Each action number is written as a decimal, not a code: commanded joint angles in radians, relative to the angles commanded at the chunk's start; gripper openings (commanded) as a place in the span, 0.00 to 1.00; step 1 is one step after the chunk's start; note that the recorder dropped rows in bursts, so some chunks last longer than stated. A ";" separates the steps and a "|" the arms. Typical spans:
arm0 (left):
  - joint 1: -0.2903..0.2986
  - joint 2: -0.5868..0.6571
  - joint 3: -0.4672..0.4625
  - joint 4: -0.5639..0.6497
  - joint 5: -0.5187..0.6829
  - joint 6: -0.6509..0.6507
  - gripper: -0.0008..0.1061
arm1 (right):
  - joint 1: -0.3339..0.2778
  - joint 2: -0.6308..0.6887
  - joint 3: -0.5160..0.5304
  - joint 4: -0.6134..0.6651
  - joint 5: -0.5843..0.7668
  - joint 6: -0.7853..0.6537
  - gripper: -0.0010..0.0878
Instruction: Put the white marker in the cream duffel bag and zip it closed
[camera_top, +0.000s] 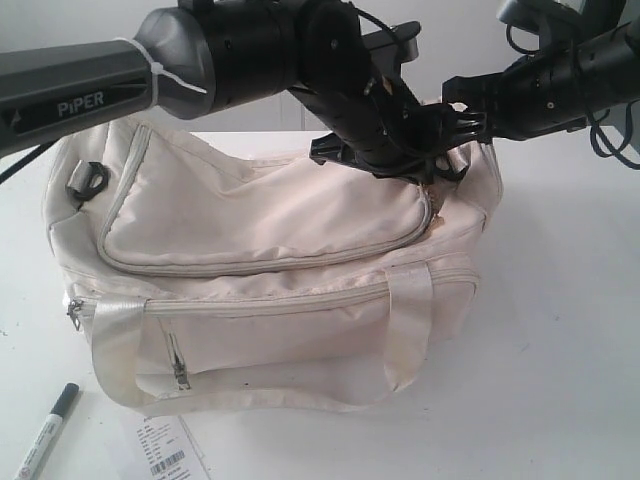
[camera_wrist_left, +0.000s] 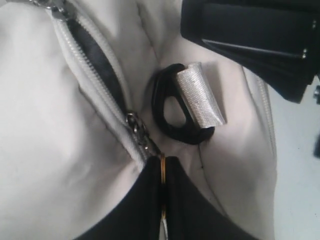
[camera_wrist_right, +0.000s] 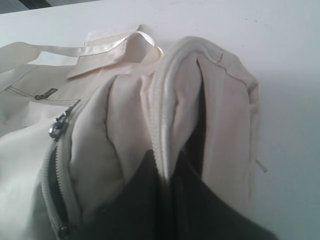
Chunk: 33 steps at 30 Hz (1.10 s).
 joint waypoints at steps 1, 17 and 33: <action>0.000 -0.002 0.000 -0.002 0.001 0.000 0.01 | 0.000 0.000 0.000 0.000 0.000 0.000 0.01; -0.007 -0.023 0.000 -0.011 0.085 0.026 0.01 | 0.000 0.000 0.000 -0.002 0.000 0.000 0.01; -0.009 -0.023 0.000 -0.045 0.167 0.085 0.01 | 0.000 0.000 0.000 -0.001 0.000 0.002 0.01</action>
